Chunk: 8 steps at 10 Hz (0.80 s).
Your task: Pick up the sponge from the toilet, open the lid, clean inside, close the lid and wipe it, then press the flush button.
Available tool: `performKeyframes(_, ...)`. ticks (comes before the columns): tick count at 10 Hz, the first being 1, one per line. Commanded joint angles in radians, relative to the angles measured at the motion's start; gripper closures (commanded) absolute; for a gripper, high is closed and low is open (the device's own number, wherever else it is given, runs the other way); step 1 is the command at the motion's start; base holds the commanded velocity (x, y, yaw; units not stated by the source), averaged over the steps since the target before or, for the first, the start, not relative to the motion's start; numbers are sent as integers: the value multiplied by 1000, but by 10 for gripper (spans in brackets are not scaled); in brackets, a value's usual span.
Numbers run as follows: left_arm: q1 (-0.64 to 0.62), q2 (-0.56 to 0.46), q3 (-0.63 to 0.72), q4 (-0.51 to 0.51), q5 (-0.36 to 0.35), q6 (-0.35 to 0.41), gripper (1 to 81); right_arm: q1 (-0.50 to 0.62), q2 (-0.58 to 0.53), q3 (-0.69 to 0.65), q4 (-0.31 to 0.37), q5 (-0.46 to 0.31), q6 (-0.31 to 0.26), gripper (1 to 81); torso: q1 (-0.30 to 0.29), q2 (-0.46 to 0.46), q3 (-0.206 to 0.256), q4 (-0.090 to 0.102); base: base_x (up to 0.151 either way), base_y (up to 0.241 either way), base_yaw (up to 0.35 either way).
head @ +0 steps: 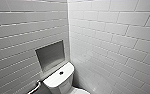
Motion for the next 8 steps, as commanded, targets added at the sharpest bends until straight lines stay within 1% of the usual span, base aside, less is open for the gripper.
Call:
performKeyframes(1,-247,-299,366,-86,109,-28,10,8,-17,27,-9,-55,3,811,0,0,0,0,0,0,0)
performKeyframes(2,-313,-353,440,-115,131,-28,10,10,-14,22,-10,-55,5,811,0,0,0,0,0,0,0)
performKeyframes(3,-386,-382,485,-144,176,-28,10,10,-14,22,-10,-55,6,811,0,0,0,0,0,0,0)
performKeyframes(4,-457,-396,512,-180,237,-28,10,10,-13,22,-10,-55,6,811,0,0,0,0,0,0,0)
performKeyframes(5,-531,-393,526,-224,304,-28,10,10,-10,24,-10,-55,6,811,0,0,0,0,0,0,0)
performKeyframes(8,-753,-373,527,-348,431,-30,10,8,1,22,-9,-55,6,811,0,0,0,0,0,0,0)
